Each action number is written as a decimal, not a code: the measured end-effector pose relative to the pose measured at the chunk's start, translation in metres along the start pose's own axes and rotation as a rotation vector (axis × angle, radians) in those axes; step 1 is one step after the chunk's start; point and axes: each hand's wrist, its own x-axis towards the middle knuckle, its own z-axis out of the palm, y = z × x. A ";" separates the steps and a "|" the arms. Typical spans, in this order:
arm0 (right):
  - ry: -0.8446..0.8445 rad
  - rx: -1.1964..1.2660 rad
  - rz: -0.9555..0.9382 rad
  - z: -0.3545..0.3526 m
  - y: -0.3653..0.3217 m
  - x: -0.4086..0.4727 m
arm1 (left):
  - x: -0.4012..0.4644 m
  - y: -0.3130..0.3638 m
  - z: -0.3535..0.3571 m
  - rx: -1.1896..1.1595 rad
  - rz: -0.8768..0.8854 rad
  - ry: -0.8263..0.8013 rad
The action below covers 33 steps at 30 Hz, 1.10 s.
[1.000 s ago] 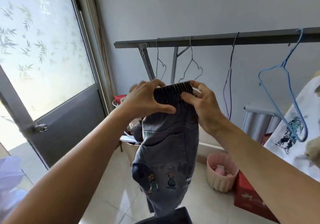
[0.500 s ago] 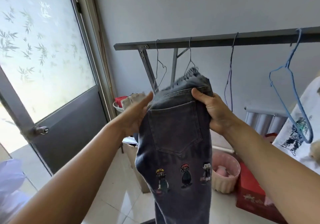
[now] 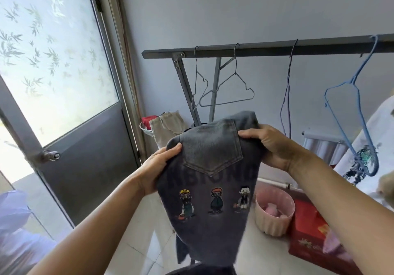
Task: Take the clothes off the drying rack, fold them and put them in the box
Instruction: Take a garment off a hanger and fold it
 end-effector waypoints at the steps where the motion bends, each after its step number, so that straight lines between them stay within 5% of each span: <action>1: -0.022 0.065 -0.008 -0.001 0.003 0.000 | 0.001 0.002 0.001 -0.039 -0.007 0.014; 6: -0.263 0.028 0.047 -0.001 0.035 -0.005 | 0.002 0.010 -0.002 -0.341 -0.039 -0.085; 14: -0.123 0.016 -0.042 0.009 0.037 0.004 | -0.008 0.001 -0.019 -0.188 0.036 -0.399; 20: -0.035 -0.228 0.035 0.008 0.042 0.003 | -0.006 -0.002 -0.018 0.365 -0.112 -0.075; 24: 0.088 -0.199 0.127 -0.003 0.027 0.007 | -0.001 -0.011 -0.004 0.097 -0.055 0.104; 27: 0.026 -0.049 0.109 -0.013 0.027 0.005 | -0.004 -0.020 0.008 -0.239 -0.020 -0.055; 29: -0.070 -0.056 0.097 -0.016 0.031 -0.002 | -0.008 -0.018 0.011 -0.149 0.034 -0.124; 33: 0.004 -0.272 -0.026 -0.003 0.034 -0.004 | -0.005 0.001 0.011 0.224 0.205 0.114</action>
